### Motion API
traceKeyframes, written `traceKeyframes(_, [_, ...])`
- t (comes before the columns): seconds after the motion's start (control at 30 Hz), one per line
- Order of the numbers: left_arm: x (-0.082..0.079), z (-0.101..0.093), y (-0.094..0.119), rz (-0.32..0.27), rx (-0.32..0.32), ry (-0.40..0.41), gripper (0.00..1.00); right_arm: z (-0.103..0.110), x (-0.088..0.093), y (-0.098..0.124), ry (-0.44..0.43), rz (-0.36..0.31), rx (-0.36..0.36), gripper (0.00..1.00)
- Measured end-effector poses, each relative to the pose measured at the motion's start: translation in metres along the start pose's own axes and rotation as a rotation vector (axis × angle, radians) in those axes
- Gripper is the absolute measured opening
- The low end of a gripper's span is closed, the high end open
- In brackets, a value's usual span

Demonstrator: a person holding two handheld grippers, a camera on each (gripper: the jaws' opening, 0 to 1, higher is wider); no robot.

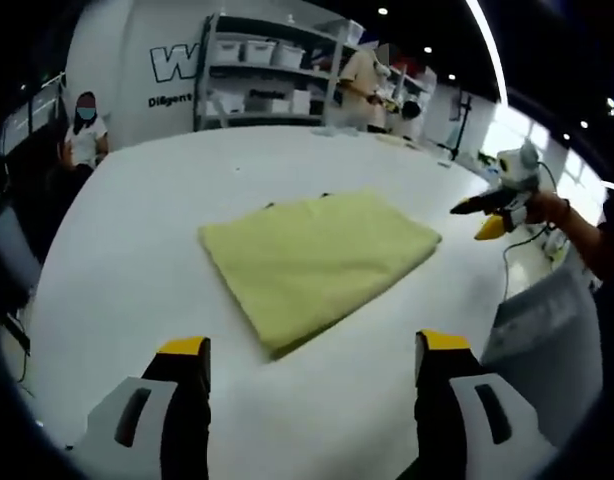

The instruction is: Fold the garment on the visible template until the final outline fits inside the template.

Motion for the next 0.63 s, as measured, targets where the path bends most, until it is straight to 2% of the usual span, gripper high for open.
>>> traceKeyframes(0.1, [0.002,-0.007,0.004,0.018,-0.027,-0.013,0.88,0.011,0.005,0.006,-0.008,-0.014,-0.001,0.99])
traceKeyframes(0.2, [0.004,-0.013,0.009,-0.002,-0.036,-0.02,0.91,0.019,0.009,0.011,0.0,-0.021,-0.007,0.99])
traceKeyframes(0.37, [0.01,-0.021,0.012,0.004,-0.044,-0.008,0.99,0.032,0.018,0.021,0.035,-0.012,-0.016,0.99])
traceKeyframes(0.47, [0.014,-0.024,0.015,0.02,-0.047,-0.014,0.99,0.034,0.022,0.026,0.021,-0.021,-0.015,0.99])
traceKeyframes(0.63, [0.015,-0.028,0.021,0.004,-0.054,-0.01,0.99,0.037,0.03,0.029,-0.01,-0.027,-0.008,0.99])
Point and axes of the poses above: the point that each gripper's makers call its tool centre point, and the gripper's own axes: y roughly backward along the fingers, z roughly to its left, x roughly out of its underside, the point moved 8 cm from there along y, roughly backward along the fingers, and after that the axes turned 6 degrees about -y, right-handed, at the moved point
